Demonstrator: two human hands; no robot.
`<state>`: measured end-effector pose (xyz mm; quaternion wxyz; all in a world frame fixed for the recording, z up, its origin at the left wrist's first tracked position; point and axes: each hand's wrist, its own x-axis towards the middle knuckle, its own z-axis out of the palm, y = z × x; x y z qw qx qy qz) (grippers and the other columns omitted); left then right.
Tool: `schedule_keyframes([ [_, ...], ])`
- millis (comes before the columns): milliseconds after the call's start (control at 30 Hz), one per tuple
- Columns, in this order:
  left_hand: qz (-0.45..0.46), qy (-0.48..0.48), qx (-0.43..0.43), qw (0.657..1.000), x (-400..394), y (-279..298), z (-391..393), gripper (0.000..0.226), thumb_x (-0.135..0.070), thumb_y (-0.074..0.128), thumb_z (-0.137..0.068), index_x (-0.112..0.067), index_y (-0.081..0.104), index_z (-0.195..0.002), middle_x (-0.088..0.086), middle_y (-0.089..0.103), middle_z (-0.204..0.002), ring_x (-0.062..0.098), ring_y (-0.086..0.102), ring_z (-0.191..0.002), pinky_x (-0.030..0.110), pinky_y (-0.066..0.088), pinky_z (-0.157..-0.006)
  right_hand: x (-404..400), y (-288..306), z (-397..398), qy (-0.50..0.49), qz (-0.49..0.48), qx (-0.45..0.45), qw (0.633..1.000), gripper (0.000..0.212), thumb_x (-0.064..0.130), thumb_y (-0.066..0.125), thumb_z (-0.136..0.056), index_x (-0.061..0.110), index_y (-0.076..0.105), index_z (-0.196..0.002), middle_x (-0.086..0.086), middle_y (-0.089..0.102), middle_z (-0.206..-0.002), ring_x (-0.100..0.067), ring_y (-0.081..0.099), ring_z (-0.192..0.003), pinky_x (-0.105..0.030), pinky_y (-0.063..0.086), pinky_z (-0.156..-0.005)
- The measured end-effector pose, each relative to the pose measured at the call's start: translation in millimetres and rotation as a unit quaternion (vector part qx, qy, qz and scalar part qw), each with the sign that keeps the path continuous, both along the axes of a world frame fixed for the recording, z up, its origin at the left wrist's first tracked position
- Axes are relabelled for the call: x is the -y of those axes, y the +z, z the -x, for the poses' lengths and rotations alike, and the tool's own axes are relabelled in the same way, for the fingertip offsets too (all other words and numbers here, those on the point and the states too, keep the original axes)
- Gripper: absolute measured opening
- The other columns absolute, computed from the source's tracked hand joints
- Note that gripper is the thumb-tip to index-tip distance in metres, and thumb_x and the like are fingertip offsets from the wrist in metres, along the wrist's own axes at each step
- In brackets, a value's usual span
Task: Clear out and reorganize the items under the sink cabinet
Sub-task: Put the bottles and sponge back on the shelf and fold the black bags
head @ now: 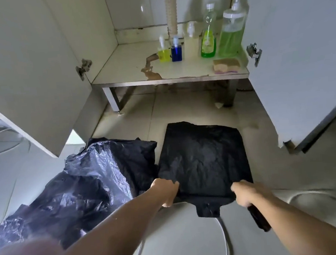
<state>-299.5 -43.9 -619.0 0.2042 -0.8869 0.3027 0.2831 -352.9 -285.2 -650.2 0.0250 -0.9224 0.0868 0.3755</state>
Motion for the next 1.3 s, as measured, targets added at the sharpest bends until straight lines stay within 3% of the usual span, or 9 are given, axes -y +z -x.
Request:
schedule_keyframes([
  [200,0.009,0.084,-0.099,0.992,6,24,-12,0.064,-0.048,0.063,-0.083,-0.012,0.045,-0.133,0.01,0.053,-0.132,0.031,0.053,-0.118,0.038,0.045,-0.088,-34,39,-32,0.006,-0.035,-0.035,0.999,0.051,0.022,0.076,-0.072,0.017,0.06,-0.121,-0.005,0.06,-0.123,-0.025,0.061,-0.107,-0.033,0.052,-0.091],
  [600,0.186,0.229,0.113,0.949,-129,166,-128,0.064,-0.026,0.072,-0.08,-0.008,0.047,-0.136,0.012,0.054,-0.133,0.029,0.055,-0.118,0.037,0.048,-0.098,-184,143,-120,-0.016,-0.342,0.272,0.899,0.012,0.031,0.061,-0.086,0.023,0.056,-0.094,0.003,0.062,-0.103,-0.015,0.057,-0.089,-0.02,0.042,-0.062],
  [667,0.147,0.223,0.08,0.96,-154,143,-116,0.077,-0.024,0.073,-0.081,-0.01,0.032,-0.145,0.011,0.042,-0.145,0.027,0.045,-0.129,0.035,0.041,-0.105,-210,129,-123,-0.016,-0.355,0.256,0.899,0.019,0.038,0.062,-0.081,0.026,0.051,-0.091,0.0,0.06,-0.104,-0.022,0.058,-0.102,-0.033,0.051,-0.081],
  [767,0.081,0.202,0.08,0.973,-190,119,-104,0.091,-0.036,0.073,-0.08,-0.018,0.019,-0.151,0.007,0.02,-0.157,0.026,0.021,-0.144,0.039,0.023,-0.115,-239,111,-121,0.077,-0.255,0.272,0.925,0.059,0.045,0.059,-0.084,0.017,0.043,-0.133,-0.005,0.046,-0.138,-0.027,0.043,-0.129,-0.039,0.037,-0.106],
  [900,0.05,0.172,0.094,0.979,-205,106,-103,0.072,-0.05,0.064,-0.082,-0.019,0.04,-0.142,0.01,0.028,-0.153,0.029,0.023,-0.142,0.044,0.027,-0.111,-255,89,-114,0.131,-0.191,0.234,0.944,0.078,0.054,0.052,-0.086,0.024,0.018,-0.15,-0.003,0.032,-0.151,-0.025,0.026,-0.14,-0.048,0.015,-0.117],
  [1033,0.108,0.196,0.035,0.974,-197,109,-104,0.043,-0.034,0.062,-0.088,-0.006,0.059,-0.12,0.012,0.057,-0.124,0.026,0.051,-0.111,0.034,0.04,-0.09,-263,83,-112,0.15,-0.167,0.226,0.948,0.035,0.05,0.05,-0.089,0.02,0.059,-0.104,-0.001,0.061,-0.101,-0.025,0.051,-0.107,-0.047,0.02,-0.113],
  [1100,0.141,0.211,0.008,0.967,-193,122,-103,0.036,-0.028,0.065,-0.085,-0.003,0.061,-0.111,0.01,0.059,-0.101,0.024,0.052,-0.09,0.03,0.041,-0.073,-266,92,-111,0.16,-0.18,0.264,0.934,0.035,0.037,0.052,-0.088,0.021,0.04,-0.06,0.005,0.044,-0.066,-0.024,0.047,-0.079,-0.043,0.031,-0.104],
  [1200,0.186,0.23,-0.01,0.955,-190,152,-104,0.03,-0.026,0.071,-0.079,-0.006,0.064,-0.101,0.004,0.059,-0.088,0.022,0.054,-0.082,0.028,0.041,-0.068,-262,121,-118,0.148,-0.239,0.268,0.922,0.037,0.027,0.058,-0.082,0.016,0.034,-0.055,0.003,0.039,-0.057,-0.021,0.045,-0.063,-0.027,0.036,-0.059],
  [1300,0.248,0.257,0.002,0.934,-188,195,-110,0.025,-0.033,0.08,-0.069,-0.024,0.062,-0.084,-0.002,0.066,-0.09,0.022,0.061,-0.089,0.03,0.046,-0.081,-242,177,-126,0.056,-0.344,0.239,0.906,0.024,0.024,0.065,-0.08,0.015,0.047,-0.067,0.004,0.043,-0.057,-0.013,0.042,-0.057,-0.023,0.031,-0.052],
])
